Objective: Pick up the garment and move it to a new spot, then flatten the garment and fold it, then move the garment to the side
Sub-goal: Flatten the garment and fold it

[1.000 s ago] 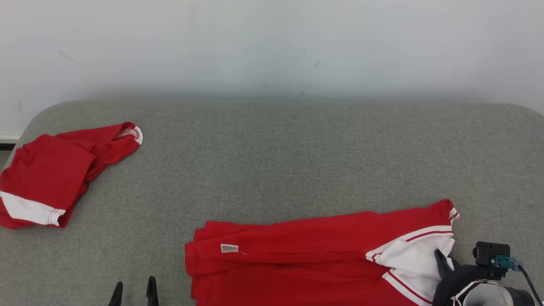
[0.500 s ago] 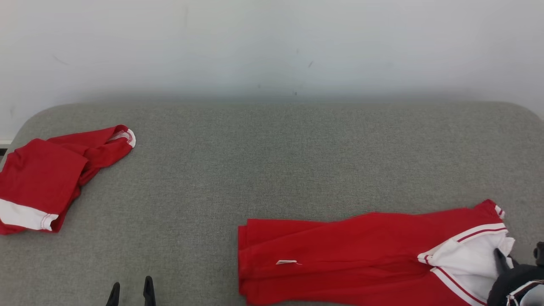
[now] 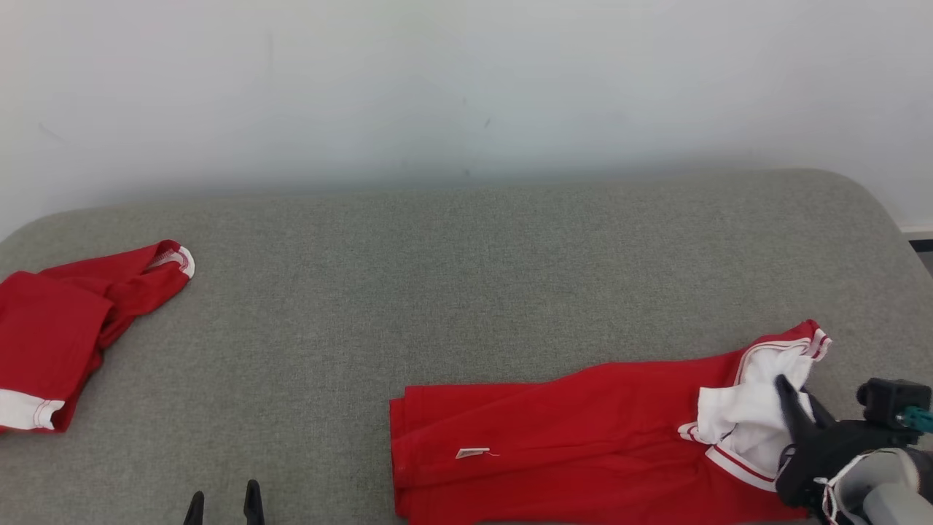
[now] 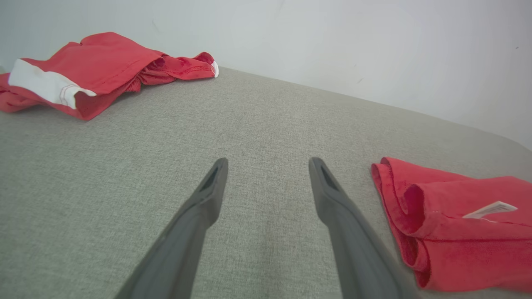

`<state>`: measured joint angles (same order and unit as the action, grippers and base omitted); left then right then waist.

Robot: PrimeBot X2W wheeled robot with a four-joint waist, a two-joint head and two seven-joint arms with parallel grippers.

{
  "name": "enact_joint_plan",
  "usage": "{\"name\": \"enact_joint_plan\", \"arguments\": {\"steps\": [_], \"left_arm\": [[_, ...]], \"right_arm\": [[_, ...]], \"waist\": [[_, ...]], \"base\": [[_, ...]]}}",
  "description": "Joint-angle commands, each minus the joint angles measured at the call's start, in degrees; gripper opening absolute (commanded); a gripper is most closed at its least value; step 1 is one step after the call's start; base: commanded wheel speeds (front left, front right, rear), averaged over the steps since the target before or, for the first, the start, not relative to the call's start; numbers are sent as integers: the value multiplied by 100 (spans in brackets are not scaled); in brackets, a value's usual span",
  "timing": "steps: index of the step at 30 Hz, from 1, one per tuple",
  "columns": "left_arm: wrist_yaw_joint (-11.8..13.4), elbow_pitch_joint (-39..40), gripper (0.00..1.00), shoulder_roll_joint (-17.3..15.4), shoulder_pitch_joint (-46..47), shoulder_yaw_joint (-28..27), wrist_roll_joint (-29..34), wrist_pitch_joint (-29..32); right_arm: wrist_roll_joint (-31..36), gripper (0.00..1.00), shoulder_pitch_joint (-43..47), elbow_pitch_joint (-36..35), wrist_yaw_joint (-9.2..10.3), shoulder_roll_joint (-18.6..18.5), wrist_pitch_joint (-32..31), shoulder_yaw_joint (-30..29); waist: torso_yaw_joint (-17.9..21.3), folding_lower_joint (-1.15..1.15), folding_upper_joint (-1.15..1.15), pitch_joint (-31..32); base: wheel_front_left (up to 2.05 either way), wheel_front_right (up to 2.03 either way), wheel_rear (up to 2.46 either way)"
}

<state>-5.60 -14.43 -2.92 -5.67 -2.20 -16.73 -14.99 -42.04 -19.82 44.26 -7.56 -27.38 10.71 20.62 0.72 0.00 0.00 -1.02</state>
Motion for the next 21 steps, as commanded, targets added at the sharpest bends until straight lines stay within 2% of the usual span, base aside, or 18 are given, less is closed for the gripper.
{"name": "enact_joint_plan", "arguments": {"steps": [1, 7, 12, 13, 17, 21], "left_arm": [[-22, -25, 100, 7, -68, 9, -14, -17], [-29, -65, 100, 6, -105, 58, -36, -17], [-36, -108, 100, 5, -77, 132, -45, -17], [-36, -108, 100, 5, -77, 132, -45, -17], [-52, -143, 100, 6, -3, 228, -28, -17], [-67, -187, 100, 6, 72, 329, -39, -17]], "right_arm": [[-74, 0, 155, -277, 10, 92, -74, 58], [-245, 0, 602, -1709, 10, 384, -479, 171], [20, 0, 852, -2632, 9, 754, -875, 306], [20, 0, 852, -2632, 9, 754, -875, 306], [319, 0, 980, -3155, 10, 1152, -1162, 492], [622, 0, 1011, -3268, 10, 1564, -1286, 560]], "waist": [[21, 0, 0, 70], [-66, 0, 0, 158], [-213, 0, 0, 175], [-213, 0, 0, 175], [-360, 0, 0, 154], [-519, 0, 0, 125]], "base": [[0, 0, 0], [0, 0, 0], [0, 0, 0], [0, 0, 0], [0, 0, 0], [0, 0, 0]]}}
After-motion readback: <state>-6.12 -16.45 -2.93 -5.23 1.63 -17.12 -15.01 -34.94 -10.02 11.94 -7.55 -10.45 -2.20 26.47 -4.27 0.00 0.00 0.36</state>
